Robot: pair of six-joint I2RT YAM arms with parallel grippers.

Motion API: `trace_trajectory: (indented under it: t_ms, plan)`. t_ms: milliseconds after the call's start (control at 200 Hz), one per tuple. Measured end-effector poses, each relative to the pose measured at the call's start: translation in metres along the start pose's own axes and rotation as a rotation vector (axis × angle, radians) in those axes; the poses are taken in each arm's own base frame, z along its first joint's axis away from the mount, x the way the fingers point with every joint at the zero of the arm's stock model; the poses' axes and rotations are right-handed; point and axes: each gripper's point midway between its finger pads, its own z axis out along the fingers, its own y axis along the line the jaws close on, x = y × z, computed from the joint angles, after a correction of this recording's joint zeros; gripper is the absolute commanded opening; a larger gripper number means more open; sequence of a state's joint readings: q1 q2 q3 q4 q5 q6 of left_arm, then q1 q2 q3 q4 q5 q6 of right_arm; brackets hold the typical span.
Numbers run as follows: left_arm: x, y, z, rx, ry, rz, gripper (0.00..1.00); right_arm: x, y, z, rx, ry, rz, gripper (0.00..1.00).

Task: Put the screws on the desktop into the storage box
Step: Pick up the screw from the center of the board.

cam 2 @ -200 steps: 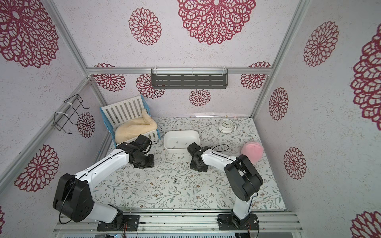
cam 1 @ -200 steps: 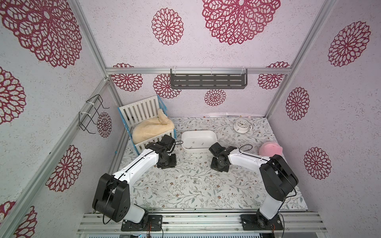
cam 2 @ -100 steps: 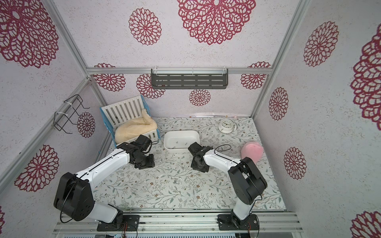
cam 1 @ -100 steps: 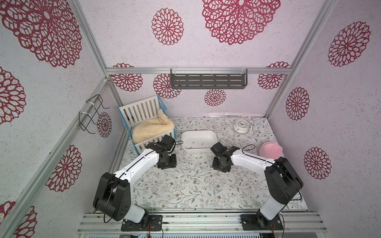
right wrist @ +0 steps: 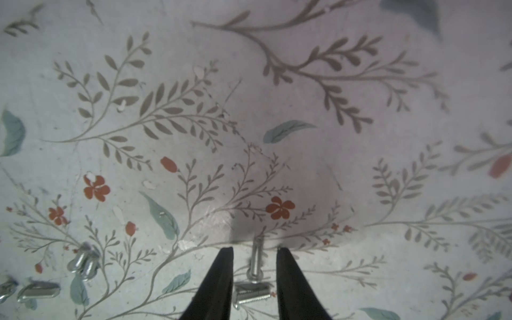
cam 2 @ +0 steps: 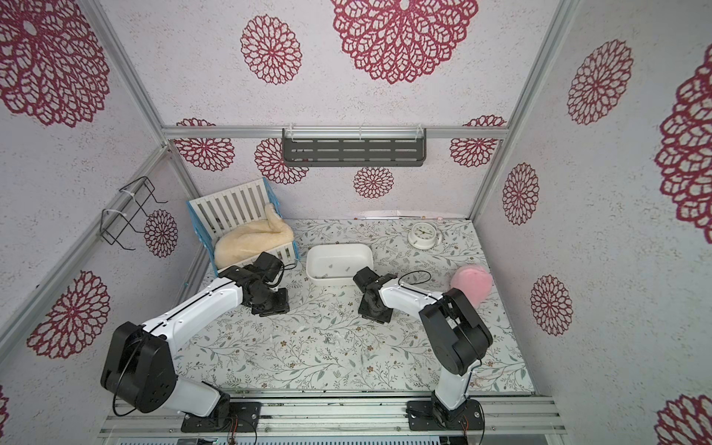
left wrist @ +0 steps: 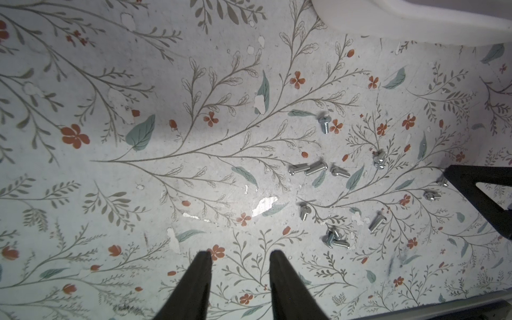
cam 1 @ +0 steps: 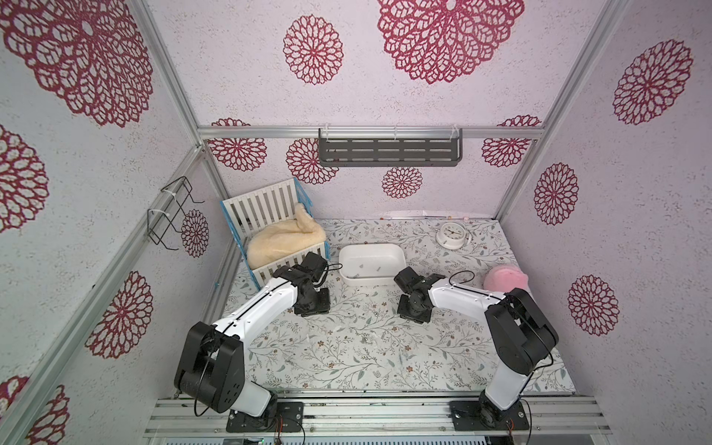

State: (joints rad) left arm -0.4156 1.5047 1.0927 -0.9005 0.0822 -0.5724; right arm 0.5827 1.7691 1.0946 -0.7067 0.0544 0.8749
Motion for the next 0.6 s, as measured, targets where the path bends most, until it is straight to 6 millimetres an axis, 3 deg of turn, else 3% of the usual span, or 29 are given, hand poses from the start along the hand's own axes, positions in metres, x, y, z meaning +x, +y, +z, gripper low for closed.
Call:
trace_trajectory:
  t_ms: [595]
  plan:
    - [0.0007, 0.0001, 0.0021, 0.004, 0.011, -0.001, 0.38, 0.0022, 0.0003, 0.0055, 0.001, 0.014, -0.009, 0.03]
